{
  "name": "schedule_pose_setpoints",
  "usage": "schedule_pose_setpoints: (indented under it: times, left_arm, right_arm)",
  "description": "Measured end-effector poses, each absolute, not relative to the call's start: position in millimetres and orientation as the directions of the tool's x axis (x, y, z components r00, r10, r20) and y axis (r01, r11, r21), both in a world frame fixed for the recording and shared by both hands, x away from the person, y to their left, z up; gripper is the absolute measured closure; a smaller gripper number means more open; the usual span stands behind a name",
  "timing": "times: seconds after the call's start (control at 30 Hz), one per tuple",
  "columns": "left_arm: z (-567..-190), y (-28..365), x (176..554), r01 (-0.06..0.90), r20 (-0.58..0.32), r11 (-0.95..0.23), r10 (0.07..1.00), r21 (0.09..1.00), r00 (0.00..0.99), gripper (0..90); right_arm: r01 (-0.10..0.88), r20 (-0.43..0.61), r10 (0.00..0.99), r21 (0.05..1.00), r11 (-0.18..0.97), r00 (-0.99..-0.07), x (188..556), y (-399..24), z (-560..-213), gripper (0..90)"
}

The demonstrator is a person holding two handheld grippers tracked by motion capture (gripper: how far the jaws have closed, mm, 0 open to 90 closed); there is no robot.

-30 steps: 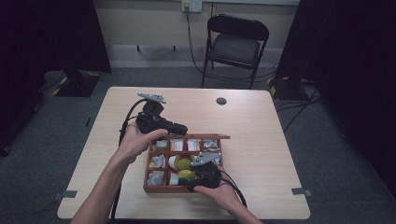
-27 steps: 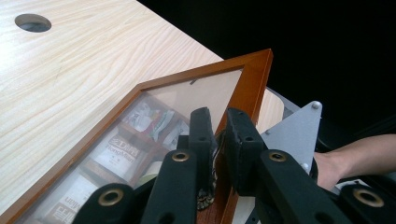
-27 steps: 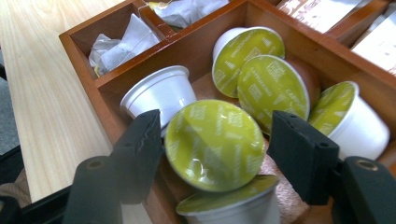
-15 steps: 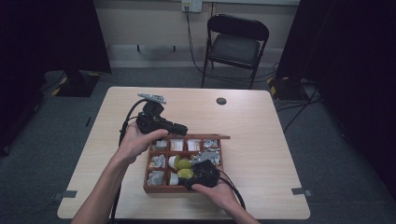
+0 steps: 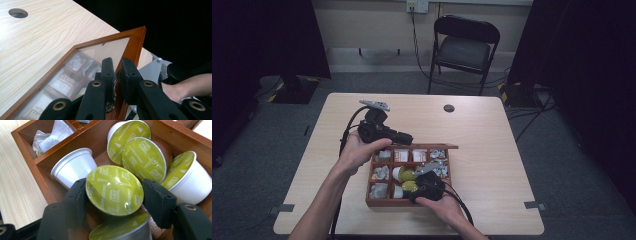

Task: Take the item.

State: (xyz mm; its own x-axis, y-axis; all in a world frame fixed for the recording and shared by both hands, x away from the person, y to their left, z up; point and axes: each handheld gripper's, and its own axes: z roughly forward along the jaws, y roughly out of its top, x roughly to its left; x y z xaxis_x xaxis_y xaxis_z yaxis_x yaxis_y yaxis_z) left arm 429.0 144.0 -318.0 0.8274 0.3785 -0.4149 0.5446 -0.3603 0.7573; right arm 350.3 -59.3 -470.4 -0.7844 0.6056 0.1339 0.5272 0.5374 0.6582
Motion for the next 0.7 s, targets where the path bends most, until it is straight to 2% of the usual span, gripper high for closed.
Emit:
schedule_pose_setpoints:
  times: [0.37,0.7]
  left_arm:
    - [-318.0,143.9,428.9,0.544,-0.415,-0.361,0.377,0.758,0.828,81.5]
    - [-317.8,143.8,428.7,0.542,-0.412,-0.36,0.379,0.759,0.828,81.5]
  right_arm:
    - [0.501,0.12,0.596,0.684,0.53,-0.794,347.4,-62.3,-469.7,39.9]
    - [0.542,0.154,0.597,0.636,0.55,-0.787,353.3,-58.6,-469.8,38.3]
